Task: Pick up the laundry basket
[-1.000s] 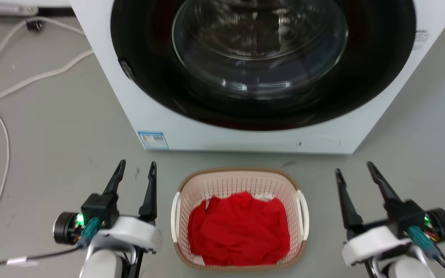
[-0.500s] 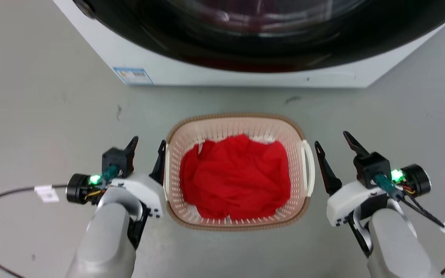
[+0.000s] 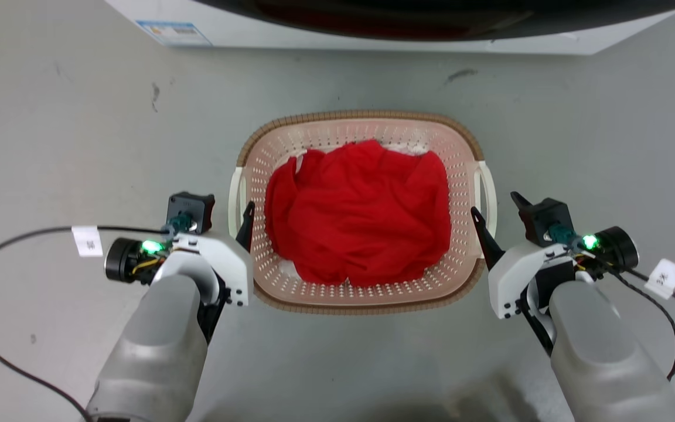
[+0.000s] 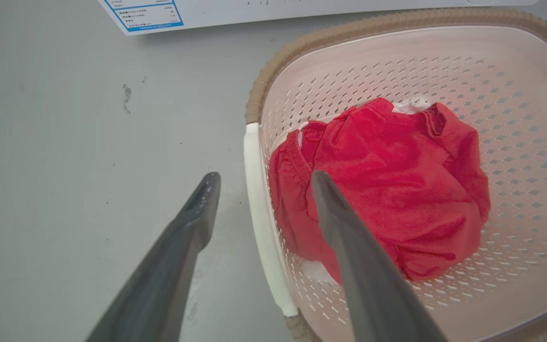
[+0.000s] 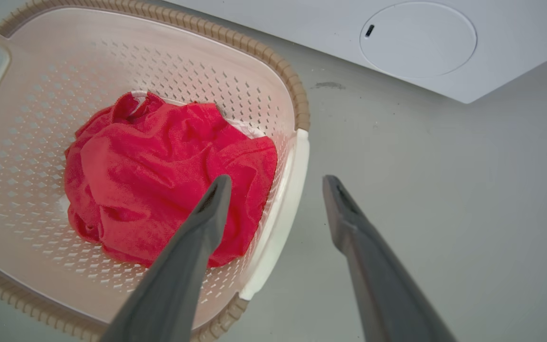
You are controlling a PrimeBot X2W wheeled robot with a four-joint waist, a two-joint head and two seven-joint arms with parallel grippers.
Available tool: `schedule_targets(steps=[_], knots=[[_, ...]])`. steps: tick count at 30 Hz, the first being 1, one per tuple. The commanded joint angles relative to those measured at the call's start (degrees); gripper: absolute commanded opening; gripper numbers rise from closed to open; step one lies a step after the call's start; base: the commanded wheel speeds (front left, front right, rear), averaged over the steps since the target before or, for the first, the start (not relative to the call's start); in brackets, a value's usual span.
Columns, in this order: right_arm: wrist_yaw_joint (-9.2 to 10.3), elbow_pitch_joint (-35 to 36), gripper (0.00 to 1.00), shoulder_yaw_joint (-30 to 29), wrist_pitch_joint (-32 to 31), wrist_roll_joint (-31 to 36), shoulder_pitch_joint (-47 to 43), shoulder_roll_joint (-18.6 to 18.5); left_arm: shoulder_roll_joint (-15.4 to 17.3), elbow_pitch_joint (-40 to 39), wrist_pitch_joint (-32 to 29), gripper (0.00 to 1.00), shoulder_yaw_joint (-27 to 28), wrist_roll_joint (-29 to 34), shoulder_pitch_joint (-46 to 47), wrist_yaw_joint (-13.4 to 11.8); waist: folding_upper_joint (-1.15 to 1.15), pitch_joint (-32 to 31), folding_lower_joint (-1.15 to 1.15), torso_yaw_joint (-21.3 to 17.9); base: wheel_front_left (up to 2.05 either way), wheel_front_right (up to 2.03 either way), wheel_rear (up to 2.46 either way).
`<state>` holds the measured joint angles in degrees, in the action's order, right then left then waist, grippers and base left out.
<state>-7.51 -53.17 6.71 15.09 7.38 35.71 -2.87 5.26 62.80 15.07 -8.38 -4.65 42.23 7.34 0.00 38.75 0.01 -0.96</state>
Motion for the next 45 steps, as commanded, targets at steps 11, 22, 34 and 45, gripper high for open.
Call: schedule_targets(steps=[11, 22, 34, 45], knots=[[0.04, -11.2, 1.0, 0.6, 0.1, -0.2, 9.6, 0.0, -0.2, 8.2, 0.1, 1.0, -2.3, 0.6, 7.8, 0.1, 0.0, 6.8, -0.01, 0.5, 0.0, 0.0, 0.0], [0.04, -16.7, 1.0, 3.0, 0.1, -3.6, 12.8, 0.0, -0.7, 10.5, -2.6, 1.0, -4.7, 0.4, 9.8, 0.1, 0.0, 9.7, -0.01, 0.4, 0.0, 0.0, 0.0], [0.04, -19.1, 0.0, 4.8, -0.2, -5.1, 15.2, 0.0, -0.6, 10.9, -5.6, 0.11, -6.1, -0.8, 10.3, 0.1, 0.0, 11.7, -0.01, 0.5, 0.0, 0.0, 0.0], [0.02, -20.1, 0.0, 7.0, -1.0, -6.5, 13.2, -0.3, -0.3, 11.0, -6.5, 0.0, -8.0, -2.3, 8.4, 0.2, 0.0, 7.7, -0.01, 0.4, 0.0, 0.0, 0.0]])
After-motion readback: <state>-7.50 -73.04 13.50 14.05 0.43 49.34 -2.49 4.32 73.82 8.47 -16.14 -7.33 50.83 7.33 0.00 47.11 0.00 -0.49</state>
